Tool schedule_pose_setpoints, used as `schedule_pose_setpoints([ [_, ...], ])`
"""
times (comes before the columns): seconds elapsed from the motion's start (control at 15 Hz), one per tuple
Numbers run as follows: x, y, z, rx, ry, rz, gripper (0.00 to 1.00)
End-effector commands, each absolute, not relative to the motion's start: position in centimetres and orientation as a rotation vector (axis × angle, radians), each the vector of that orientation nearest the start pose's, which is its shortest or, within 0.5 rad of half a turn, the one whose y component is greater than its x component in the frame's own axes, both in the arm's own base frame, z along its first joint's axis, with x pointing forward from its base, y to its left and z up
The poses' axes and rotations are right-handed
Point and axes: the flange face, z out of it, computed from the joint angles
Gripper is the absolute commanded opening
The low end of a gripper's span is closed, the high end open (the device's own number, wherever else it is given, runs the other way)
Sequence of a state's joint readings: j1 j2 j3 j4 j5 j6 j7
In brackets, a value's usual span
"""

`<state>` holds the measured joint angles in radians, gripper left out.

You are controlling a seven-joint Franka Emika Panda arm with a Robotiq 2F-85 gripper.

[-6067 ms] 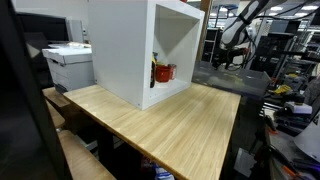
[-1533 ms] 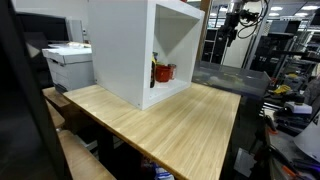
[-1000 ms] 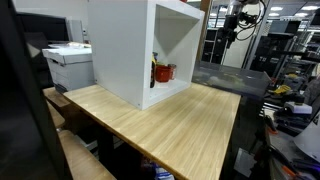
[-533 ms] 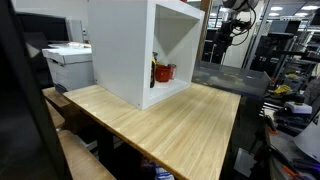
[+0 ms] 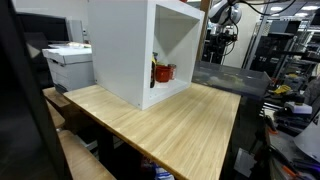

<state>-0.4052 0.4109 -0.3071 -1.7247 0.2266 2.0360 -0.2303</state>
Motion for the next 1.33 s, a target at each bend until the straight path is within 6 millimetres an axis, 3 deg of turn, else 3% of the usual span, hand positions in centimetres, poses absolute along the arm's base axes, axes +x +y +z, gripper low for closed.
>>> schedule_pose_setpoints([
  [0.0, 51.6, -40.2, 33.8, -2.910, 0.853, 0.067, 1.00],
  [0.13, 51.9, -40.2, 33.0, -2.911, 0.848, 0.081, 1.00],
  [0.87, 52.1, -40.3, 33.1, -2.915, 0.854, 0.072, 1.00],
  [1.27, 54.6, -39.6, 29.6, -2.914, 0.817, 0.142, 1.00],
])
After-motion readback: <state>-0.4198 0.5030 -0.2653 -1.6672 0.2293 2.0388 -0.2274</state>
